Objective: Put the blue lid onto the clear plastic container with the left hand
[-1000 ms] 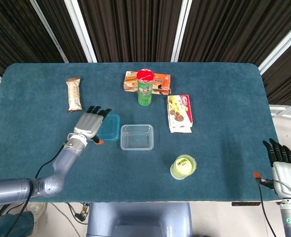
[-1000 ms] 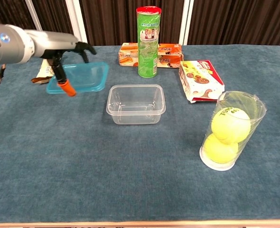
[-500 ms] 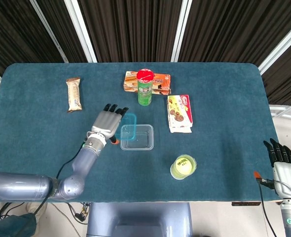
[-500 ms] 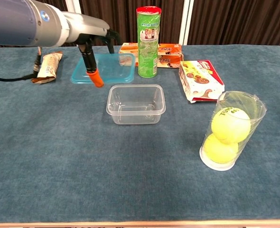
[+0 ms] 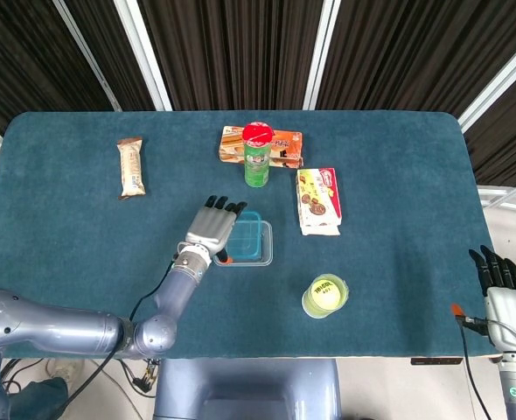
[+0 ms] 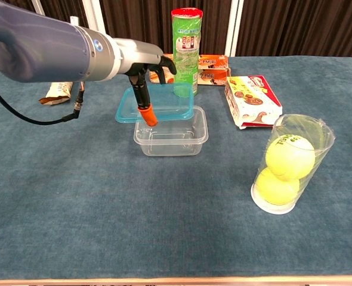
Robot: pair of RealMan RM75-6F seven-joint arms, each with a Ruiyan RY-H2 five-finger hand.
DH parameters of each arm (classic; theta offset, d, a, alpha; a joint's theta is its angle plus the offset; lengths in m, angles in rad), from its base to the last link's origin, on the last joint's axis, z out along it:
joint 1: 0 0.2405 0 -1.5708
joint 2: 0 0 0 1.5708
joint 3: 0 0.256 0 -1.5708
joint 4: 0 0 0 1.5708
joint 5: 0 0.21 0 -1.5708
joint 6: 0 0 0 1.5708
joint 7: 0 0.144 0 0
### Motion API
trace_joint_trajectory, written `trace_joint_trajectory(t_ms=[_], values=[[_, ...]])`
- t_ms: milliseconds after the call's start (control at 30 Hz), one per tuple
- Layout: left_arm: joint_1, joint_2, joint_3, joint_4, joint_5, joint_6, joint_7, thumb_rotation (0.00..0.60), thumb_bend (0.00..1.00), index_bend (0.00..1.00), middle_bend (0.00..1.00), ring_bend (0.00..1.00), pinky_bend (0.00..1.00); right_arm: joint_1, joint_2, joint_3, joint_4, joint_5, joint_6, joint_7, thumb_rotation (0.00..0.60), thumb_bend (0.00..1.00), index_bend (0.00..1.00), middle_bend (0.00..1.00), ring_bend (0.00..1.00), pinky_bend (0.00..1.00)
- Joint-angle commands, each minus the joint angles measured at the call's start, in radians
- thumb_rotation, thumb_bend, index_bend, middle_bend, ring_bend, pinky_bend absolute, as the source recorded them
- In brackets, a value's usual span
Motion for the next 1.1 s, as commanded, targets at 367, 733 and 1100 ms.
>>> trace_joint_trajectory(t_ms=[367, 733, 1100], values=[[-0.024, -0.059, -0.014, 0.047, -0.039, 0.008, 0.015, 0.6, 0.19, 0.09, 0.26, 0.0, 0.01, 0.0, 0.0, 0.001, 0.0, 0.003, -0.002, -0.001, 0.6, 0.29, 0.09, 0.0, 0.0, 0.0], [-0.015, -0.103, -0.009, 0.096, -0.011, -0.015, -0.006, 0.6, 0.19, 0.09, 0.26, 0.0, 0.01, 0.0, 0.0, 0.002, 0.0, 0.004, -0.002, 0.0, 0.6, 0.29, 0.09, 0.0, 0.0, 0.0], [-0.005, -0.126, -0.003, 0.116, 0.013, -0.012, -0.011, 0.6, 0.19, 0.1, 0.26, 0.0, 0.01, 0.0, 0.002, 0.001, -0.001, 0.002, -0.003, -0.001, 0.6, 0.29, 0.09, 0.0, 0.0, 0.0]])
